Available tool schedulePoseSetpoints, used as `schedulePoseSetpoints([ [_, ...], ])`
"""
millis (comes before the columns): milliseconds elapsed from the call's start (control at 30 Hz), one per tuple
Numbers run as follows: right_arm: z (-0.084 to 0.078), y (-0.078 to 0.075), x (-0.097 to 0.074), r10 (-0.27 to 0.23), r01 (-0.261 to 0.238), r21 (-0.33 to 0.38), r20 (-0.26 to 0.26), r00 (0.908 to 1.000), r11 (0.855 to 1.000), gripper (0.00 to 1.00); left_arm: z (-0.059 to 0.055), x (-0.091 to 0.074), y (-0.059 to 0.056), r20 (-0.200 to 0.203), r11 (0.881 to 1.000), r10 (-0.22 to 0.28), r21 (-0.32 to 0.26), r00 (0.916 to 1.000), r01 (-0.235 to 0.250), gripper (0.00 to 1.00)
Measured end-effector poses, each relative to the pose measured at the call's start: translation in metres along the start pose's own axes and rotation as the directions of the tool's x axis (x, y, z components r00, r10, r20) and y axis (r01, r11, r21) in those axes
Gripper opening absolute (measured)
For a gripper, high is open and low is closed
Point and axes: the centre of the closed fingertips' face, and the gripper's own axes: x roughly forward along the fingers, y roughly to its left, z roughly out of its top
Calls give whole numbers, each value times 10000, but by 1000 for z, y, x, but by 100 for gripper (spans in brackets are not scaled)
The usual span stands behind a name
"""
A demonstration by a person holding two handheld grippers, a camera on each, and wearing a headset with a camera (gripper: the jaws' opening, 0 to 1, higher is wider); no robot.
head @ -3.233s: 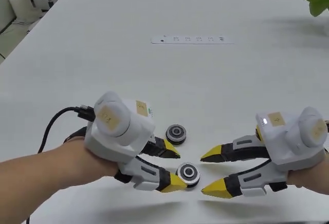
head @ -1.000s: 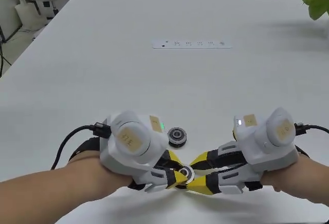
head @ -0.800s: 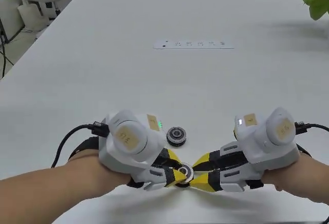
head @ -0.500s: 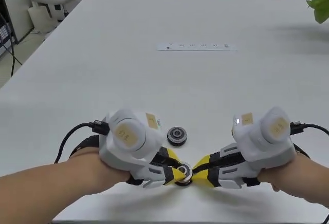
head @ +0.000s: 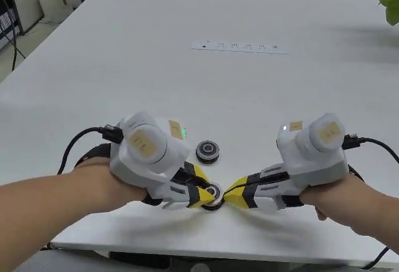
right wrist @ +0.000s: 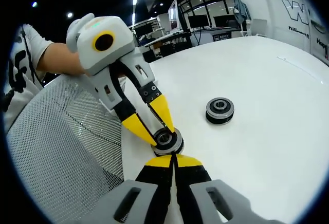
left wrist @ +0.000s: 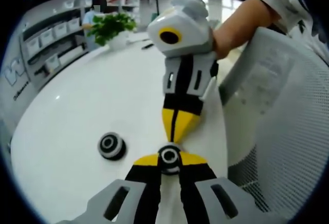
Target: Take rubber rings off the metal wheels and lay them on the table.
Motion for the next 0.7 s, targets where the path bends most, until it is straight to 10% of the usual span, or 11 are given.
schedulePoseSetpoints([
  [300,11,-2,-7,66,-237,1971,870,9962,9801,0,0,0,0,-48,10000,37,41,10000,-36,12],
  [700,14,3,-4,233,-357,1539,812,9964,9874,0,0,0,0,-148,9999,92,43,9998,-91,12],
])
